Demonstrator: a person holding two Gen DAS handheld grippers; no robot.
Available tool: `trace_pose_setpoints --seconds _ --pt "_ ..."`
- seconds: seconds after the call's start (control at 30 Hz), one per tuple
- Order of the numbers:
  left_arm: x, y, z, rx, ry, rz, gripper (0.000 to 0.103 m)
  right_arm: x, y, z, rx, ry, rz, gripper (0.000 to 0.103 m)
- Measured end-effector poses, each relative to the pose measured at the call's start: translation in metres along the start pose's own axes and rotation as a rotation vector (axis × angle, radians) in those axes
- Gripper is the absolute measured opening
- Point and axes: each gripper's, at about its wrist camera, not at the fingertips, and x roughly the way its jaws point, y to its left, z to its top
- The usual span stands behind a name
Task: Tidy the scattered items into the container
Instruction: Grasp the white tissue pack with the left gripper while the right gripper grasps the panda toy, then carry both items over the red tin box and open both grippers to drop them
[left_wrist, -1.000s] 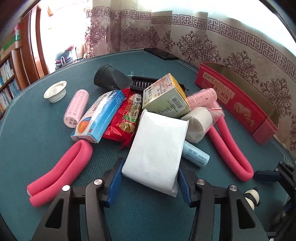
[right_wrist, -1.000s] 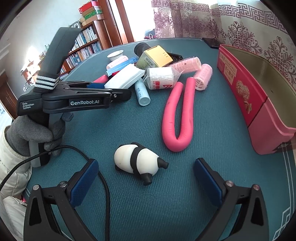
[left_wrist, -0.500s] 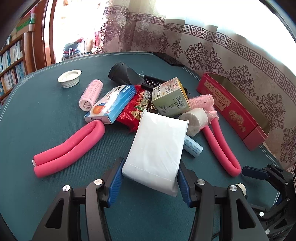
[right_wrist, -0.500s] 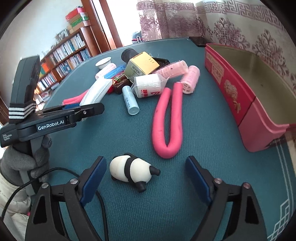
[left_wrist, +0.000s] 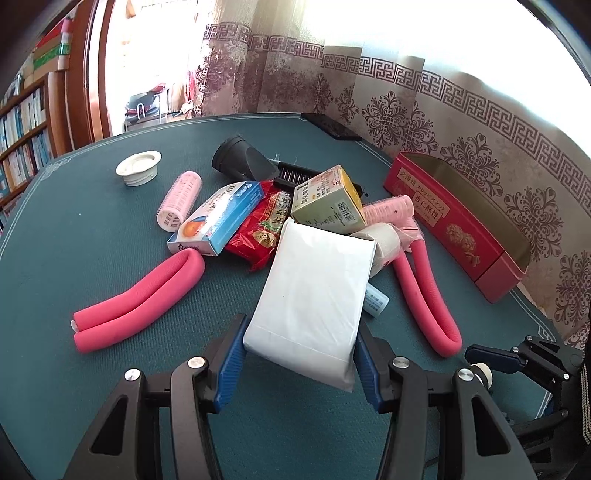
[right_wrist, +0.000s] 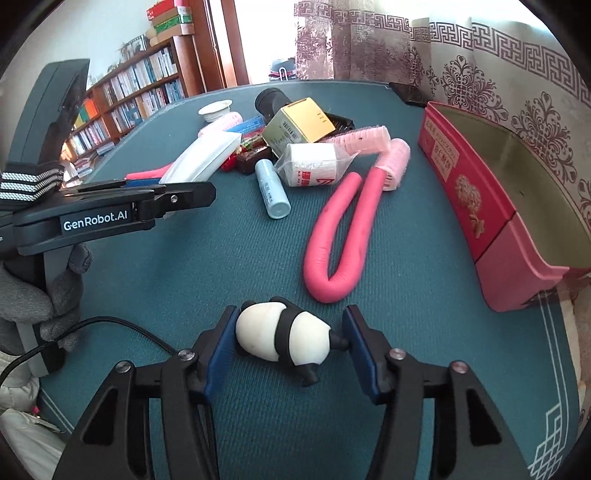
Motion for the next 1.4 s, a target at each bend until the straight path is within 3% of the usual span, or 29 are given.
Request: trace_pose_setpoints --seconds 0.3,0.8,1.07,1.4 --pt "-0.013 -0.027 0.016 0.042 -0.036 -0.041 0.056 -0.036 -0.017 0.022 0.059 -0.120 -0.019 0.061" --pt "-0.005 -0.109 0.063 0.170 -0.081 -0.147 0.056 -0.083 -0.116 0.054 0.256 -0.321 -0.255 0.061" --pt "0.023 -0.163 0.088 0.247 -0.070 -0.201 0.056 -0.081 -0.148 0.059 0.313 -0.327 -0.308 0.061" --pt "0.054 -0.200 0.113 0.295 -0.050 -0.215 0.056 -0.080 -0.173 0.058 0.342 -0.319 -0.333 0.061"
